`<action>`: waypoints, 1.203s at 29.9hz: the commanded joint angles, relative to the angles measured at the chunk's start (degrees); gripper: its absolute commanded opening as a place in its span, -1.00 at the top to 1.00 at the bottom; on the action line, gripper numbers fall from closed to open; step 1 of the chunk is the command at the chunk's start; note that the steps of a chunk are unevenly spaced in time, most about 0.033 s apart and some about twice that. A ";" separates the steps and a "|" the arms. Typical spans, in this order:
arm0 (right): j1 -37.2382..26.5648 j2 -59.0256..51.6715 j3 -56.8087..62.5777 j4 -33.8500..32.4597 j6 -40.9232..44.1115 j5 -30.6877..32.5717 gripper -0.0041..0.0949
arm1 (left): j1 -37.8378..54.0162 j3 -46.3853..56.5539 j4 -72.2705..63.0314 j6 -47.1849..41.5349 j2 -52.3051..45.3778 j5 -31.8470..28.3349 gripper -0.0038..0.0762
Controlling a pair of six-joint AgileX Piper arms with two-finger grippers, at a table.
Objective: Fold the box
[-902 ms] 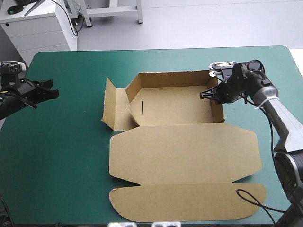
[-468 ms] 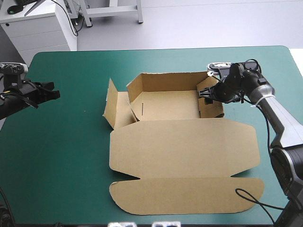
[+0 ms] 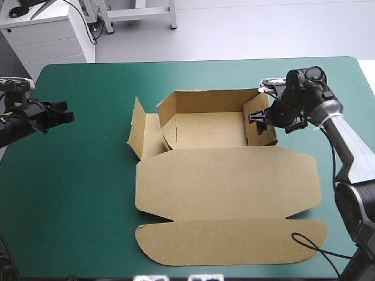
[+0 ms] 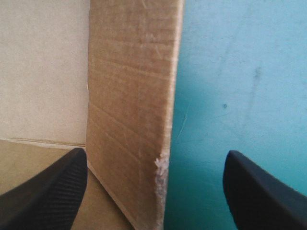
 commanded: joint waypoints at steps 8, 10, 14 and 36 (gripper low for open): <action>-0.05 -1.37 -1.53 -0.35 -1.19 -0.71 -0.55 | -0.26 -1.58 -3.07 -0.30 -1.64 -1.18 0.88; -0.05 -0.32 -1.53 -0.10 -2.02 -0.51 -0.55 | -0.26 -1.58 -3.30 -0.30 -1.57 -1.47 0.88; -0.05 2.34 -1.53 -0.01 -2.19 -0.51 -0.55 | -0.26 -1.58 -5.32 -0.30 -1.14 -1.62 0.88; -0.05 4.12 -3.06 2.18 -11.89 0.99 0.96 | -0.26 -1.58 -5.76 -0.63 0.56 -0.48 0.88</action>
